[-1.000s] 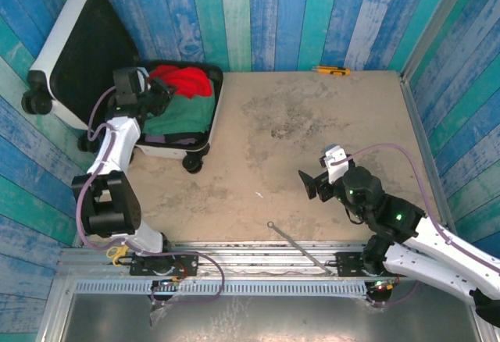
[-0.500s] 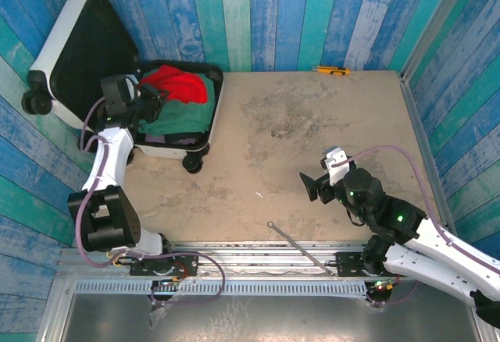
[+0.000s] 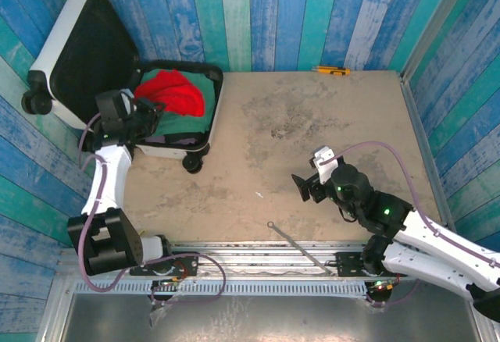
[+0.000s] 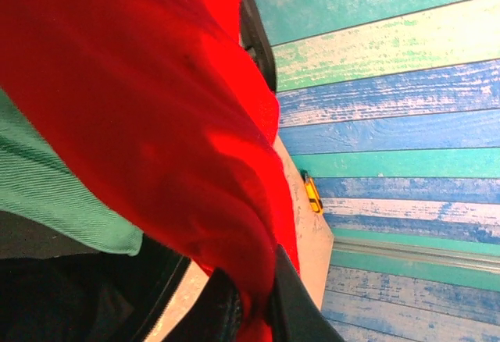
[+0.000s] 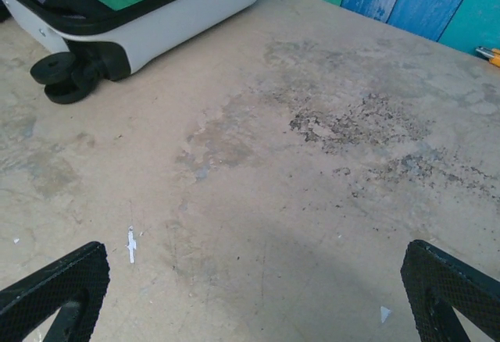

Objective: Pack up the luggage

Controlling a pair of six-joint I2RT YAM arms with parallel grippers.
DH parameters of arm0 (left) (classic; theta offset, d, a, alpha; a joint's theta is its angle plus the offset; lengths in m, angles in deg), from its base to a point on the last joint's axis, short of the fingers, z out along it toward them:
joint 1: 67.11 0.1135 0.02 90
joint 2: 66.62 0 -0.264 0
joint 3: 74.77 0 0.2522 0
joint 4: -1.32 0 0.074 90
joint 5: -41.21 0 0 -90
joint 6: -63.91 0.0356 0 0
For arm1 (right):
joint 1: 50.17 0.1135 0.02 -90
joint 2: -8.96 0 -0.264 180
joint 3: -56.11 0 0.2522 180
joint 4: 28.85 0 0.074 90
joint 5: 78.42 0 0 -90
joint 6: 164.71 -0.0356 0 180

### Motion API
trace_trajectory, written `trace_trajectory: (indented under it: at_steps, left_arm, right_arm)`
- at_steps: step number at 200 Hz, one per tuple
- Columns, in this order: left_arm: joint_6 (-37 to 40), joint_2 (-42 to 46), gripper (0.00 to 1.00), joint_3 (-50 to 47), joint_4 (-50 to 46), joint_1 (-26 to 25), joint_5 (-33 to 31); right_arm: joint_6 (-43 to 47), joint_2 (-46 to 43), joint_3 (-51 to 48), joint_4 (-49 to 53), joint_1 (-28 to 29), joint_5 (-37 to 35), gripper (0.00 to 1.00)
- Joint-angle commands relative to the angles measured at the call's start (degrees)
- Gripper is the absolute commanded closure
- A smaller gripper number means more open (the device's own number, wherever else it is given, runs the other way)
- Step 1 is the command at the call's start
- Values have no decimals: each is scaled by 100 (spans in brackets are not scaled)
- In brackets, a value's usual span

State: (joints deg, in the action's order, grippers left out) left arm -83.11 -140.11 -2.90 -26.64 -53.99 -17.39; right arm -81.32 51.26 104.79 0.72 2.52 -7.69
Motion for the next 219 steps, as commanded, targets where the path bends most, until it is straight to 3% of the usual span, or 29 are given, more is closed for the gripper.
trace_trajectory:
  at_steps: [1,8,24,30,79,113,138,172,189,219]
  left_arm:
    - [-182,361,64,-86,108,98,15]
    - [-232,406,34,-97,46,115,-16]
    - [-303,655,2,-161,-131,146,-296]
    - [-298,793,6,-187,-178,140,-432]
    - [403,2027,6,114,-1061,138,-1816]
    - [1120,2166,6,157,-1497,146,-2396]
    - [1588,1320,6,260,-1396,146,-2150]
    - [1763,-567,5,843,-1103,143,-1616]
    - [1643,-1104,0,985,-608,147,-1603]
    - [1607,-1870,6,1409,-436,168,-2008]
  right_arm:
    - [37,-22,88,-100,-30,68,1]
    - [20,-55,66,-86,-30,67,1]
    - [-14,-134,43,-52,-25,66,1]
    - [-15,-171,26,-36,-29,71,1]
    - [-17,-327,-17,112,-24,44,0]
    - [-24,-216,-38,10,-26,116,0]
    - [-49,-70,-5,-41,-28,184,0]
    - [-58,-37,24,15,-29,205,0]
    - [-60,-83,-1,64,-36,167,0]
    - [-51,-222,-62,167,-22,77,0]
